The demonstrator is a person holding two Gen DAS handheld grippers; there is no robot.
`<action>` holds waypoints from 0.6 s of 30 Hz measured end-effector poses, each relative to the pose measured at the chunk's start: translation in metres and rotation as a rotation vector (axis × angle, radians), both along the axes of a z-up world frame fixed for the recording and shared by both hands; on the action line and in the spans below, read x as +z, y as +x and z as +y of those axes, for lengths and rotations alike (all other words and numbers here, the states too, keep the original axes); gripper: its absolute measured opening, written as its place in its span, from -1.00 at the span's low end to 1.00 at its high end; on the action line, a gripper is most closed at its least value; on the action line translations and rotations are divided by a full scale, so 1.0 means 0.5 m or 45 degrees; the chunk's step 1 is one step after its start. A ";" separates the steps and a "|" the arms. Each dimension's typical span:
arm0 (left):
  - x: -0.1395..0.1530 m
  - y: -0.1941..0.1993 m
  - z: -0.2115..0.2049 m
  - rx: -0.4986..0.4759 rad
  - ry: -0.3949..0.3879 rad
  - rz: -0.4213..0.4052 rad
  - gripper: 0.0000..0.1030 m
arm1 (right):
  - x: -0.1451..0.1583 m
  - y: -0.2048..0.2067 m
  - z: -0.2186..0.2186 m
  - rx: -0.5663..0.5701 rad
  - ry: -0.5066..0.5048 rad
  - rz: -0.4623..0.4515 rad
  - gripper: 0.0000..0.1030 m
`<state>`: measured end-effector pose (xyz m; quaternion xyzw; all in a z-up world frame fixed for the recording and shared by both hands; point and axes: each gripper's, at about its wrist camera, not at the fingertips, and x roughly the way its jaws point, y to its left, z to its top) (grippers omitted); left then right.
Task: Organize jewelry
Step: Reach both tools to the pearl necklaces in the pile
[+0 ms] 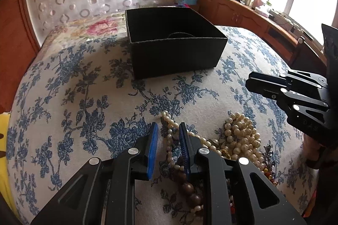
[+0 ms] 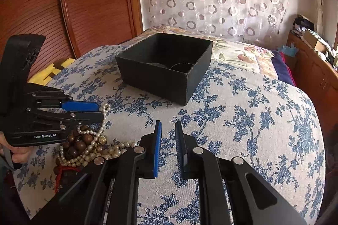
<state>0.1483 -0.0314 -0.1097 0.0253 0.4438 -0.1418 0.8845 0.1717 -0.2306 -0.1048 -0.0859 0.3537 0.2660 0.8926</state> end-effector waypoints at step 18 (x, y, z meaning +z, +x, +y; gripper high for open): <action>0.069 -0.066 0.050 0.084 -0.020 -0.179 -0.93 | -0.004 -0.003 0.004 -0.008 -0.008 -0.013 -0.72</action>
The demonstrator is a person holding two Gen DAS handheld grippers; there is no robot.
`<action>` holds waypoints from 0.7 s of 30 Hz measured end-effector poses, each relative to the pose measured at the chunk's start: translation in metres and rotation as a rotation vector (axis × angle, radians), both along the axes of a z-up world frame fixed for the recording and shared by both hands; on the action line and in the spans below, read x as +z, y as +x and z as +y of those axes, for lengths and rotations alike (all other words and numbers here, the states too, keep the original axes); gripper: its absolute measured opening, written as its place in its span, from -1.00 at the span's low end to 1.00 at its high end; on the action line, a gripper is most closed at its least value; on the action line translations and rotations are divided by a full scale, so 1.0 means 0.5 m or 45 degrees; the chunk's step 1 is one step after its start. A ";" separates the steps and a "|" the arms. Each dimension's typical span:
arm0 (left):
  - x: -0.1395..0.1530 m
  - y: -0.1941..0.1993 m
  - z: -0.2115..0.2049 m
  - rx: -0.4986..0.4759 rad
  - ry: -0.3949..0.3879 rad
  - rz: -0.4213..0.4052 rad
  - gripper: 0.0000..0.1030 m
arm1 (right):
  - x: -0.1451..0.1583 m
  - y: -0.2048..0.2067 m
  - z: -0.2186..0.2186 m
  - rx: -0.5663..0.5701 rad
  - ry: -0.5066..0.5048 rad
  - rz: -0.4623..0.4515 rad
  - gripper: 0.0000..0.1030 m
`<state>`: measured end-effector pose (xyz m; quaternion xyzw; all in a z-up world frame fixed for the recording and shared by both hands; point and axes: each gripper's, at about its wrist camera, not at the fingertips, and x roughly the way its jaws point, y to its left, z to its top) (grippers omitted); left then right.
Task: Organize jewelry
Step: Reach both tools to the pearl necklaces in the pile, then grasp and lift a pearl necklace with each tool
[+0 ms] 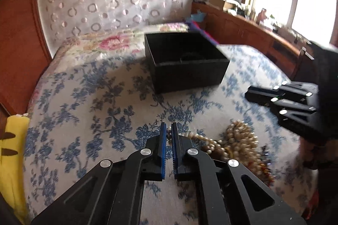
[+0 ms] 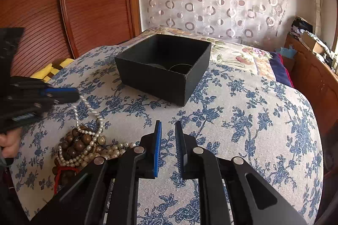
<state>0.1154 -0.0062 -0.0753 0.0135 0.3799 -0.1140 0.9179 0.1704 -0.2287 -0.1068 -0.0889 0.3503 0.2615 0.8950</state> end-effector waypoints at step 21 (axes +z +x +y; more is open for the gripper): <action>0.082 -0.095 0.015 0.011 -0.066 -0.167 -0.92 | 0.004 -0.026 0.026 0.118 0.023 0.116 -0.38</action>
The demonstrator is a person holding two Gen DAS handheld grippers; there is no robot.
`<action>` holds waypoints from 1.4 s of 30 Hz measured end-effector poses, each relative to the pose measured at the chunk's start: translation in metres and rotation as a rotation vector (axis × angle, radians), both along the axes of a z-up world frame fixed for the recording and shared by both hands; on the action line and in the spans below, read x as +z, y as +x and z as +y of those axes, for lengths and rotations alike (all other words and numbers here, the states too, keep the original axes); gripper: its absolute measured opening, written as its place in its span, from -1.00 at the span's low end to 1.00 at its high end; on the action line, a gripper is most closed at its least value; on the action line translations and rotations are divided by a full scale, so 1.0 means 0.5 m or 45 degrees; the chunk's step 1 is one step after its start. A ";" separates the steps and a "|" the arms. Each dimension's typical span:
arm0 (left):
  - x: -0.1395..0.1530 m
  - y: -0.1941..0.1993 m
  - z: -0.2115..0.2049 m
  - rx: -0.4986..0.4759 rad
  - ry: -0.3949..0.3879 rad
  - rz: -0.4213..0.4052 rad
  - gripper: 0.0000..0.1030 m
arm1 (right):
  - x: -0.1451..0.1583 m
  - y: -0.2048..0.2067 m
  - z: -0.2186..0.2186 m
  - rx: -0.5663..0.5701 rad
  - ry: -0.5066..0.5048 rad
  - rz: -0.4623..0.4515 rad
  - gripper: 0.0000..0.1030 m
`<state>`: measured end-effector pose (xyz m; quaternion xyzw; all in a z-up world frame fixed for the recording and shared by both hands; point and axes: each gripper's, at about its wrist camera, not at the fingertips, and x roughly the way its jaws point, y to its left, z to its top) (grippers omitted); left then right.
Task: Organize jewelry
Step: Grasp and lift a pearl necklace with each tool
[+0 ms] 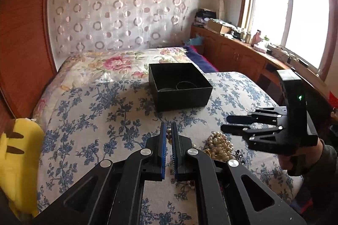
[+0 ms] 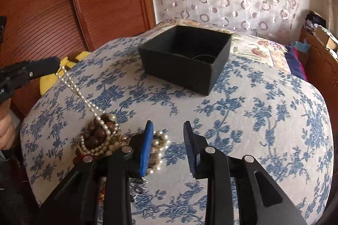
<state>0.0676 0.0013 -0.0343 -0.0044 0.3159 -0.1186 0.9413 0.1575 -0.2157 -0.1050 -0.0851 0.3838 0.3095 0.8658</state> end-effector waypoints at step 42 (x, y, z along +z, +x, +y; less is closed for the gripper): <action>0.131 0.015 -0.031 -0.065 -0.004 -0.178 -0.93 | 0.193 -0.033 -0.040 0.018 0.058 -0.230 -0.84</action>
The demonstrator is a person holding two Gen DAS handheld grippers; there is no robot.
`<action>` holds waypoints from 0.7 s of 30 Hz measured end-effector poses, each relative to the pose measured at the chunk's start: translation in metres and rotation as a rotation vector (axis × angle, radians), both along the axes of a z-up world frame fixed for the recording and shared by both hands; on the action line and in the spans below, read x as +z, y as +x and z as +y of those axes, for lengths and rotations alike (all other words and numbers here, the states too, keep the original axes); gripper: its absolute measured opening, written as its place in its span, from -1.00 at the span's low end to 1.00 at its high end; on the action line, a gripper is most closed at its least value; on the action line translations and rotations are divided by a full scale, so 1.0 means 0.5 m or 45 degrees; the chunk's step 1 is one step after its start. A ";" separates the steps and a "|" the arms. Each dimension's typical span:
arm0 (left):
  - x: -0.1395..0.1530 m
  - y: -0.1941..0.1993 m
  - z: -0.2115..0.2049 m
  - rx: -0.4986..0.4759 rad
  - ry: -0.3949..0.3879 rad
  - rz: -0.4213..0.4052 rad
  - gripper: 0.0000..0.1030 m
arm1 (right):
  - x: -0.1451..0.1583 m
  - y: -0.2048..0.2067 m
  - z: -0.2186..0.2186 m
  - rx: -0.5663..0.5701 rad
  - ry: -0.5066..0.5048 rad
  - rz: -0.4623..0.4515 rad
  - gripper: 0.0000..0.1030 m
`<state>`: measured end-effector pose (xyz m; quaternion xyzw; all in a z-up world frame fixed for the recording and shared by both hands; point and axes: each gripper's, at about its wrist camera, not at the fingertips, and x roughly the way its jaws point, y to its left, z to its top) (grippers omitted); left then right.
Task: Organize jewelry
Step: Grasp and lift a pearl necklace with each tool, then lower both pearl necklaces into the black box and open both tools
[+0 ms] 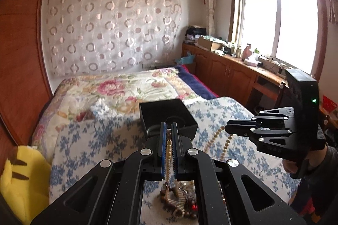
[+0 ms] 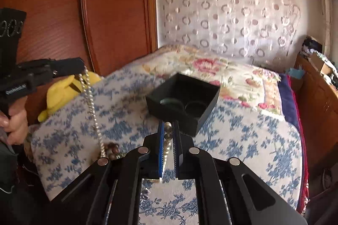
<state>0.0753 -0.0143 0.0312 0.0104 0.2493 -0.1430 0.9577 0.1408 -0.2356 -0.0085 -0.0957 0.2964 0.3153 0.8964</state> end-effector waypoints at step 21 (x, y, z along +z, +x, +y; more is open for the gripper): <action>0.073 0.041 -0.010 -0.010 0.014 -0.091 -0.93 | 0.142 0.011 -0.001 0.010 0.074 -0.165 -0.84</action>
